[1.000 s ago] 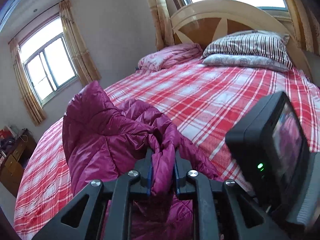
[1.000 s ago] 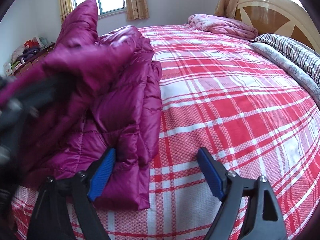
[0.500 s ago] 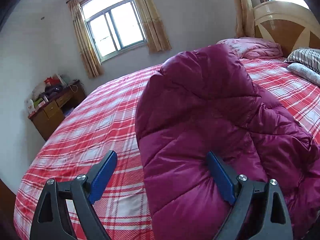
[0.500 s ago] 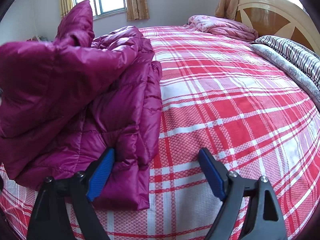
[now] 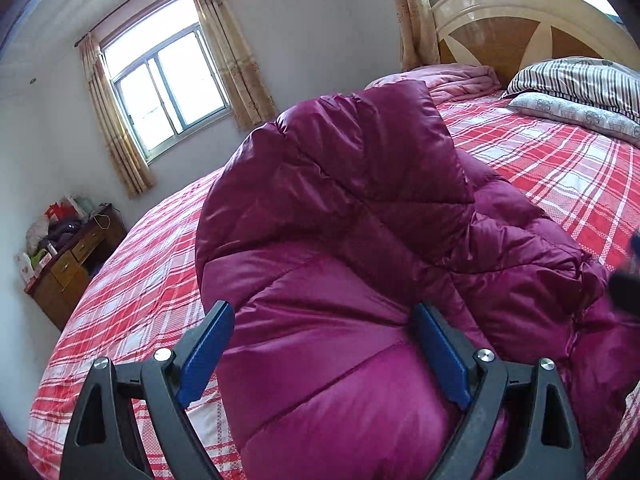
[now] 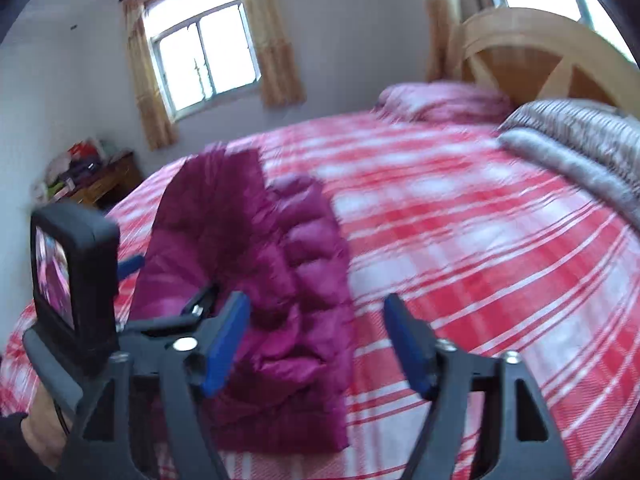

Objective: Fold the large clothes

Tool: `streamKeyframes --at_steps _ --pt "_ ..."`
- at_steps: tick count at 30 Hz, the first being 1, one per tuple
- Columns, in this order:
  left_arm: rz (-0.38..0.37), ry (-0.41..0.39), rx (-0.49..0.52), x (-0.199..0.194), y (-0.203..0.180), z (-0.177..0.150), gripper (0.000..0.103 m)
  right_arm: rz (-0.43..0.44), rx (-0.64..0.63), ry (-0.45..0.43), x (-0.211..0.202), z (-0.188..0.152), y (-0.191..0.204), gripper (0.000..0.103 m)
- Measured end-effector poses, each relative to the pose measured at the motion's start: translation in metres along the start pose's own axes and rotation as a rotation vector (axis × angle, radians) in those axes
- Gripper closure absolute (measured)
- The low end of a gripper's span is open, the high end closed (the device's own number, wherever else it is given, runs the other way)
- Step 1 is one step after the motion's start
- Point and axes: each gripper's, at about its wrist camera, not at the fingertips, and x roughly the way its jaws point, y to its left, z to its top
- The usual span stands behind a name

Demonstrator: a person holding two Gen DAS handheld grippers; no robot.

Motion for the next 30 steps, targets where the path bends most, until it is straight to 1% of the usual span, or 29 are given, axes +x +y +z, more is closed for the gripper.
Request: streamKeyframes --at_steps 1,2,5,7,8,11,13,15,16,18,19,21,22,24,25,27,29,30 --pt "-0.014 0.003 -0.005 0.000 0.001 0.000 0.012 0.011 -0.004 0.043 0.007 -0.007 0.001 0.075" --pt "-0.025 0.005 -0.009 -0.001 0.007 0.001 0.012 0.006 -0.014 0.075 0.013 -0.013 0.001 0.084" --pt "-0.088 0.024 -0.024 -0.004 0.014 0.001 0.012 -0.006 -0.032 0.127 0.016 -0.022 -0.003 0.091" --pt "-0.117 0.023 -0.056 -0.009 0.024 0.003 0.012 -0.020 -0.035 0.175 0.023 -0.027 -0.006 0.091" --pt "-0.119 0.012 -0.070 -0.012 0.029 0.005 0.012 -0.027 -0.040 0.188 0.026 -0.029 -0.007 0.091" --pt "-0.087 -0.018 -0.086 -0.013 0.042 0.009 0.012 -0.053 -0.077 0.196 0.024 -0.032 -0.003 0.091" --pt "-0.041 -0.020 -0.087 -0.004 0.051 0.013 0.012 -0.063 -0.093 0.206 0.018 -0.026 0.002 0.089" --pt "-0.017 -0.022 -0.079 0.008 0.059 0.018 0.012 -0.077 -0.079 0.189 0.008 -0.018 0.002 0.086" --pt "-0.004 -0.015 -0.074 0.016 0.061 0.020 0.012 -0.092 -0.073 0.164 0.001 -0.010 0.004 0.080" --pt "-0.004 0.009 -0.082 0.029 0.064 0.023 0.012 -0.093 -0.064 0.082 -0.013 0.010 0.011 0.060" --pt "-0.006 0.018 -0.094 0.033 0.068 0.023 0.012 -0.082 -0.063 0.039 -0.018 0.022 0.017 0.057" --pt "0.018 0.019 -0.139 0.035 0.079 0.026 0.012 -0.061 -0.086 -0.007 -0.020 0.046 0.030 0.057" --pt "0.032 0.019 -0.164 0.035 0.085 0.027 0.012 -0.051 -0.106 -0.018 -0.015 0.061 0.041 0.057" --pt "0.049 0.021 -0.218 0.037 0.097 0.027 0.012 -0.024 -0.124 -0.043 -0.006 0.080 0.054 0.057" --pt "0.074 0.024 -0.236 0.038 0.103 0.026 0.012 0.004 -0.130 -0.046 0.004 0.092 0.062 0.057" --pt "0.118 0.047 -0.226 0.046 0.107 0.026 0.012 0.033 -0.112 -0.027 0.028 0.105 0.068 0.057" --pt "0.162 0.080 -0.214 0.056 0.108 0.026 0.012 0.082 -0.092 -0.010 0.049 0.107 0.068 0.057" --pt "0.157 0.089 -0.221 0.059 0.110 0.025 0.012 0.084 -0.089 -0.001 0.058 0.106 0.067 0.057"
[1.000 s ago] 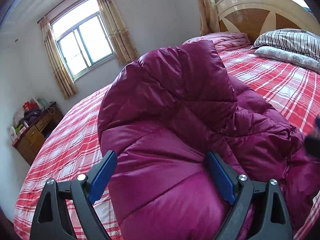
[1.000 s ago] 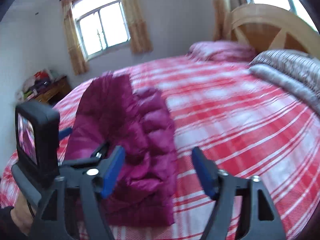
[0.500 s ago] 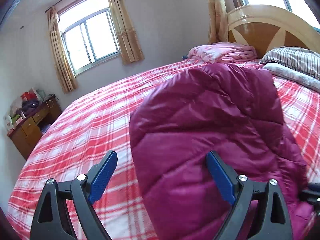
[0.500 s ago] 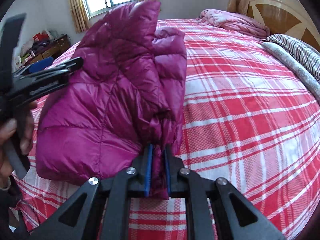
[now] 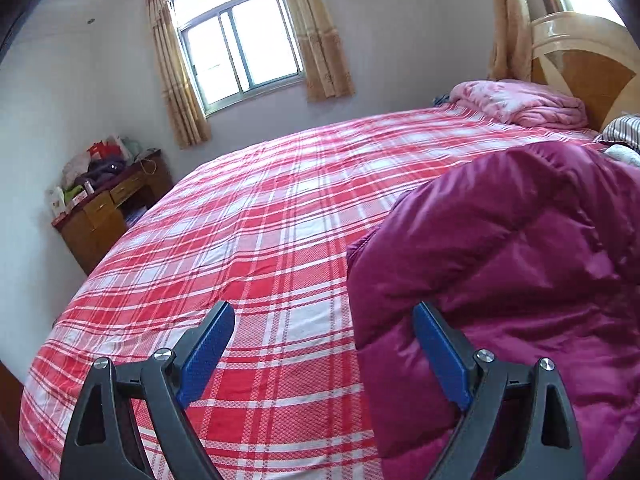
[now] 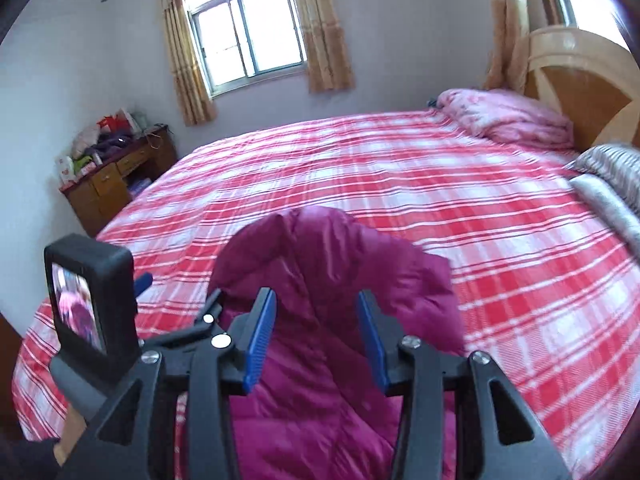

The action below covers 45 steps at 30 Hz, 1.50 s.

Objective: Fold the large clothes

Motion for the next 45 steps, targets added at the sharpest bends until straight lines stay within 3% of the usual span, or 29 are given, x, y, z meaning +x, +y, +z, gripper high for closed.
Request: streamKeyframes --at_steps 5,17,45 --pt "-0.023 0.006 0.008 0.004 -0.005 -0.004 0.012 -0.063 0.027 0.049 0.020 -0.021 -0.019 0.059" --pt "-0.018 -0.015 0.119 0.012 -0.073 0.000 0.012 -0.187 -0.002 0.062 0.032 -0.038 -0.056 0.059" --pt "-0.053 0.049 0.102 0.040 -0.081 -0.011 0.009 -0.199 0.022 0.142 0.058 -0.051 -0.069 0.057"
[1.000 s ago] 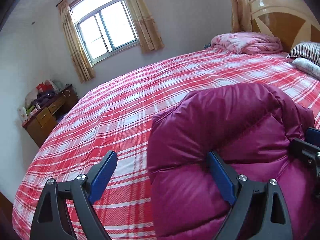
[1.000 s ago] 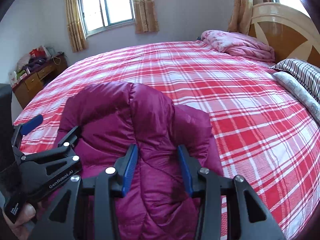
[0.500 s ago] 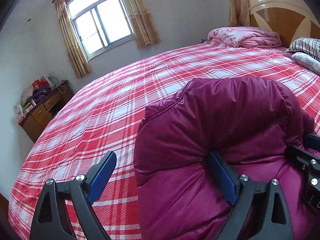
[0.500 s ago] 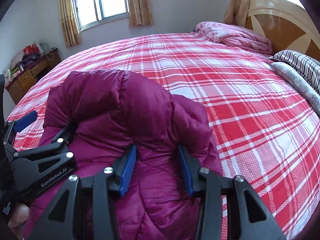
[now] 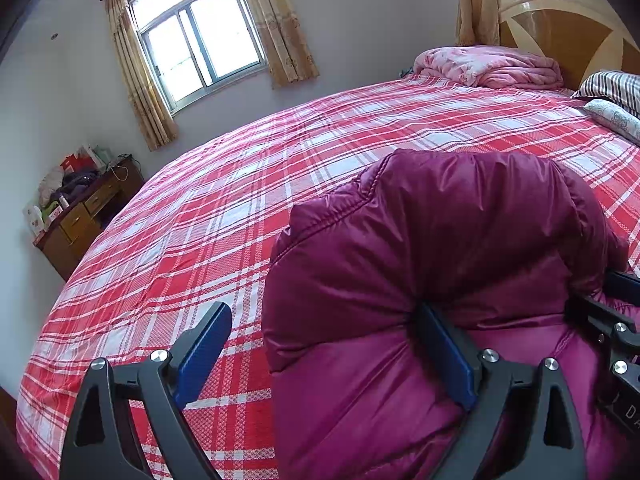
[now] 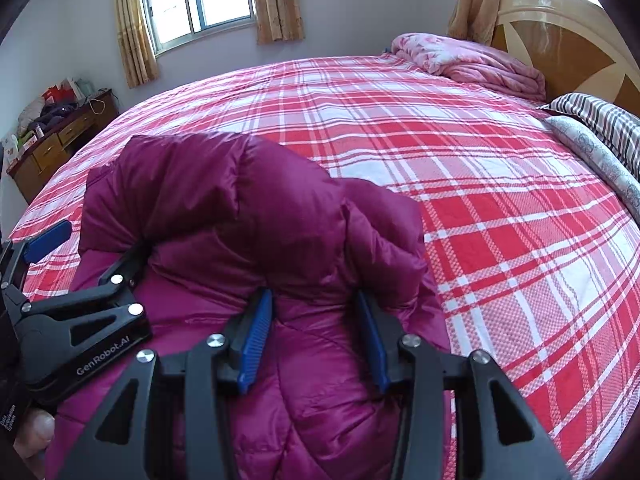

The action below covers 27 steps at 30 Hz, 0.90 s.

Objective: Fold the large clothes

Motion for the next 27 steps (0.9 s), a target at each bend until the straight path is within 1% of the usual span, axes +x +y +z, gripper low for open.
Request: streamKeyframes --at_steps 24,26,27 --pt "0.003 0.006 0.006 0.0037 0.0000 -0.0027 0.009 -0.018 -0.012 0.025 0.0064 0.0007 0.0035 0.056" --pt "-0.007 0.009 0.002 0.0035 0.0015 -0.0023 0.009 -0.015 -0.011 0.026 0.0065 0.0009 0.0035 0.056" --pt "-0.033 0.014 -0.007 0.0026 0.0058 -0.0014 0.009 -0.003 -0.009 0.025 0.0050 0.0015 0.0025 0.055"
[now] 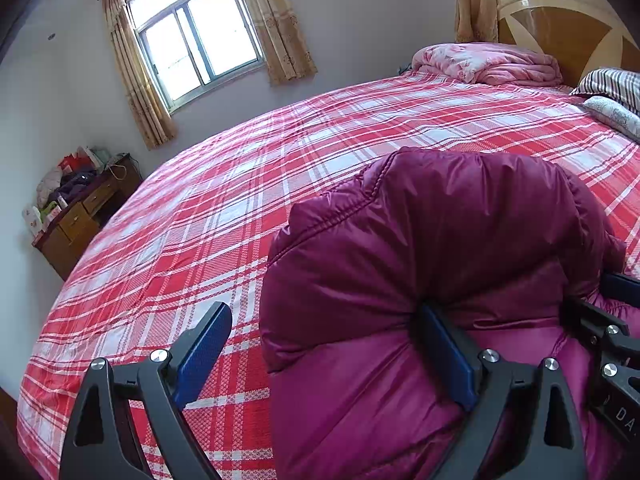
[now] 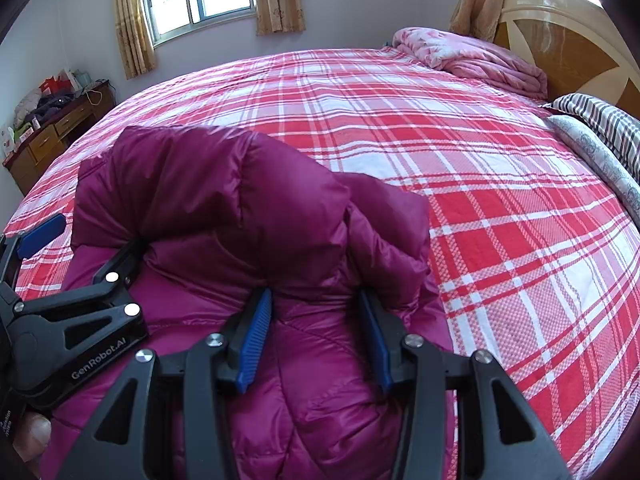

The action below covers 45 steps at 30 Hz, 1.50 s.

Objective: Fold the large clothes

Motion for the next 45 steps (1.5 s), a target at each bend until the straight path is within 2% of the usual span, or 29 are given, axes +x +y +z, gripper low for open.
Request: streamKeyframes --at_steps 1,2,4,5,6,8,10,14,17,20,22,23,24,25,26,27,31,34,39,45 --pt "-0.035 0.011 -0.016 -0.002 0.007 0.001 0.009 0.017 0.004 -0.004 -0.002 0.000 -0.001 0.055" --pt "-0.064 0.024 -0.047 -0.006 0.016 0.000 0.009 0.052 0.013 -0.013 -0.007 0.000 -0.005 0.050" --pt "-0.155 0.028 -0.169 -0.022 0.047 -0.004 0.009 0.142 0.057 -0.075 -0.031 -0.004 -0.019 0.034" --pt "-0.191 0.024 -0.216 -0.030 0.060 -0.007 0.009 0.149 0.078 -0.111 -0.042 -0.007 -0.025 0.022" --pt "-0.236 0.018 -0.256 -0.037 0.073 -0.011 0.009 0.140 0.104 -0.158 -0.055 -0.011 -0.035 0.015" --pt "-0.310 0.014 -0.326 -0.049 0.094 -0.021 0.009 0.147 0.125 -0.173 -0.063 -0.015 -0.048 0.015" --pt "-0.358 0.035 -0.350 -0.049 0.102 -0.030 0.009 0.168 0.157 -0.127 -0.056 -0.018 -0.061 0.015" --pt "-0.423 0.118 -0.359 -0.033 0.091 -0.045 0.009 0.253 0.238 -0.041 -0.033 -0.028 -0.080 0.015" --pt "-0.455 0.129 -0.389 -0.028 0.082 -0.054 0.009 0.328 0.262 0.000 -0.022 -0.030 -0.083 0.021" --pt "-0.506 0.133 -0.421 -0.023 0.079 -0.054 0.009 0.374 0.272 0.003 -0.021 -0.032 -0.083 0.026" --pt "-0.549 0.146 -0.435 -0.019 0.074 -0.054 0.009 0.427 0.290 0.019 -0.016 -0.034 -0.083 0.035" --pt "-0.572 0.150 -0.436 -0.017 0.072 -0.053 0.009 0.469 0.295 0.040 -0.012 -0.034 -0.082 0.049" --pt "-0.597 0.152 -0.431 -0.016 0.068 -0.053 0.009 0.494 0.299 0.064 -0.009 -0.035 -0.080 0.052" --pt "-0.611 0.149 -0.419 -0.017 0.064 -0.051 0.013 0.487 0.296 0.063 -0.010 -0.036 -0.078 0.058" --pt "-0.623 0.137 -0.402 -0.020 0.060 -0.049 0.022 0.488 0.290 0.059 -0.014 -0.037 -0.076 0.067" --pt "-0.630 0.123 -0.373 -0.026 0.055 -0.045 0.036 0.482 0.283 0.050 -0.019 -0.038 -0.074 0.074" --pt "-0.579 0.080 -0.271 -0.054 0.048 -0.035 0.062 0.446 0.260 0.020 -0.041 -0.042 -0.062 0.080" --pt "-0.549 0.058 -0.258 -0.073 0.059 -0.033 0.066 0.456 0.245 0.002 -0.058 -0.046 -0.050 0.082" --pt "-0.416 -0.001 -0.195 -0.113 0.081 -0.038 0.066 0.484 0.186 -0.014 -0.072 -0.043 -0.013 0.082" --pt "-0.309 -0.035 -0.225 -0.135 0.130 -0.059 0.066 0.553 0.127 -0.015 -0.076 -0.039 0.045 0.082"
